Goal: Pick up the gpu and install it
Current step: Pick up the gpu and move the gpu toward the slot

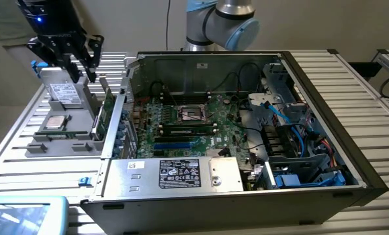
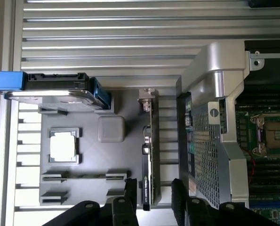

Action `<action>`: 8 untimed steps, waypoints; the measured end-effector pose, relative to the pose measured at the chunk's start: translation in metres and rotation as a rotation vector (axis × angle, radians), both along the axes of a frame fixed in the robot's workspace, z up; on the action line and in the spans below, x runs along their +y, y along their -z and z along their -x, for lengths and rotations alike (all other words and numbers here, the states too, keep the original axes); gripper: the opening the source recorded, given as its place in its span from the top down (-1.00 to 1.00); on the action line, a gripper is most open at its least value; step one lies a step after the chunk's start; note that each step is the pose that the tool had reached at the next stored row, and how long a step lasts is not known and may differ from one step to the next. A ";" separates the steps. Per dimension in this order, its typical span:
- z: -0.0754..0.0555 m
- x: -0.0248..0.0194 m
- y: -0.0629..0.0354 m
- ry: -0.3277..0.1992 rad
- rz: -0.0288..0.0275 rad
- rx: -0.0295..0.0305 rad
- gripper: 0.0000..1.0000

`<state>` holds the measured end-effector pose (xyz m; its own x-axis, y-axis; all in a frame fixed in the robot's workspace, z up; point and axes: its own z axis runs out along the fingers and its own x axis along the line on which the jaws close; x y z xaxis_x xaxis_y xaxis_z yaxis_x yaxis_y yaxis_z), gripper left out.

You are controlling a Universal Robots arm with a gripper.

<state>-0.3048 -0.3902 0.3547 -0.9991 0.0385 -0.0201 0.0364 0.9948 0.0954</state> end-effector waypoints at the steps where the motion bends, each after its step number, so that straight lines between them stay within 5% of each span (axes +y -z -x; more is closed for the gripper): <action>1: 0.000 0.0000 0.0018 0.000 0.0000 0.0000 0.12; 8: 0.001 0.0001 0.0144 0.000 0.0000 0.0000 0.12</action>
